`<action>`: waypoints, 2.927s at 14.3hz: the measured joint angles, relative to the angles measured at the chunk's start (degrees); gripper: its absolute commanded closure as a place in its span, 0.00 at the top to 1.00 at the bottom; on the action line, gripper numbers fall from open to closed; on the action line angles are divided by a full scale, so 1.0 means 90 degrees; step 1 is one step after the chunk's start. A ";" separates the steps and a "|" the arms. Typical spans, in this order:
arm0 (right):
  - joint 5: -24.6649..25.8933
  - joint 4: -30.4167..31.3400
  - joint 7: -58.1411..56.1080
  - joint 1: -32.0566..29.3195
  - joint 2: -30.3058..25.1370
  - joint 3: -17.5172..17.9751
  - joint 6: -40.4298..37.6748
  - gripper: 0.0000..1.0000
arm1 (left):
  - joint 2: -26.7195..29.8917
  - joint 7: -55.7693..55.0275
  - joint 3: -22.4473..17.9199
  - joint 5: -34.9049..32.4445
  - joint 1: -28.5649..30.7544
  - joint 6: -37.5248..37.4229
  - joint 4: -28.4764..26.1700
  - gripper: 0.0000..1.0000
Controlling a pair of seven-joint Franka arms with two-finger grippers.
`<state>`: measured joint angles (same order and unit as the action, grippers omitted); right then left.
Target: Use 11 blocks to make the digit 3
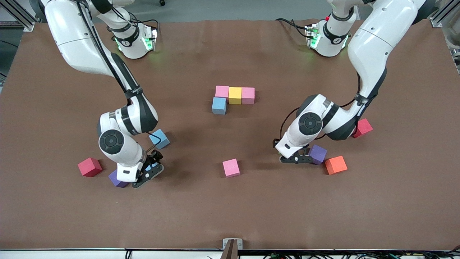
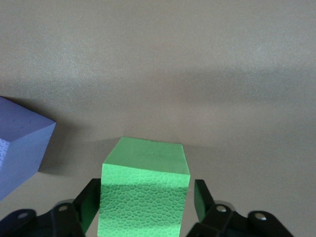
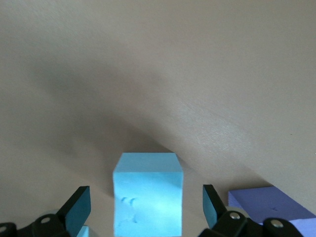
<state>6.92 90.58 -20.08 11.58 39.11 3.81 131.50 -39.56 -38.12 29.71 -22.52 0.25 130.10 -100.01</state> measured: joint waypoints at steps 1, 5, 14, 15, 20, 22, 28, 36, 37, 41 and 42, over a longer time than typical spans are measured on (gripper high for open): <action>0.0000 0.0000 -0.0028 -0.0014 0.0030 0.0001 0.0000 1.00 | -0.0006 0.0000 -0.0001 0.0000 0.0000 0.0007 -0.0003 0.62; 0.0000 0.0006 -0.0044 -0.0014 0.0193 0.0018 0.0129 1.00 | -0.0044 -0.0003 0.0001 0.0000 0.0002 0.0017 -0.0004 0.25; 0.0000 0.0007 -0.0051 -0.0019 0.0357 0.0026 0.0255 0.21 | -0.0006 -0.1633 0.0169 0.0083 0.0005 0.0022 0.0138 0.22; 0.0000 0.0006 -0.0051 -0.0017 0.0357 0.0027 0.0254 0.20 | 0.0024 -0.2026 0.0227 0.0109 -0.0002 0.0022 0.0140 0.21; -0.0045 -0.0020 0.0847 0.0273 0.0332 0.0131 -0.0082 0.18 | 0.0099 -0.3590 0.0455 0.0218 -0.0039 0.0021 0.0325 0.19; -0.0103 -0.0022 0.1801 0.0611 0.0327 0.0167 -0.0155 0.18 | 0.0104 -0.4358 0.0527 0.0236 -0.0047 -0.0005 0.0406 0.19; -0.0821 -0.0032 0.4374 0.1799 0.0322 0.0190 -0.0165 0.18 | 0.0116 -0.4812 0.0708 0.0353 -0.0030 -0.0759 0.1003 0.01; -0.0836 0.0046 0.6172 0.2600 0.0288 0.0163 -0.0206 0.19 | 0.0126 -0.5025 0.0825 0.0437 -0.0037 -0.0867 0.1040 0.01; -0.0836 0.0111 0.6186 0.2650 0.0249 0.0159 -0.0195 0.19 | 0.0126 -0.5141 0.0830 0.0441 -0.0039 -0.0870 0.1040 0.01; -0.0851 0.0644 0.6309 0.2828 -0.0065 0.0163 -0.0095 0.19 | 0.0126 -0.5670 0.0880 0.0446 -0.0088 -0.0881 0.1038 0.02; -0.0855 0.0773 0.6391 0.2883 -0.0144 0.0165 -0.0094 0.19 | 0.0126 -0.5726 0.0888 0.0446 -0.0124 -0.0883 0.1036 0.02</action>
<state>-0.78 97.54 37.44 37.53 37.81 5.29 130.66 -38.42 -89.65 37.70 -18.51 -0.87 122.15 -90.68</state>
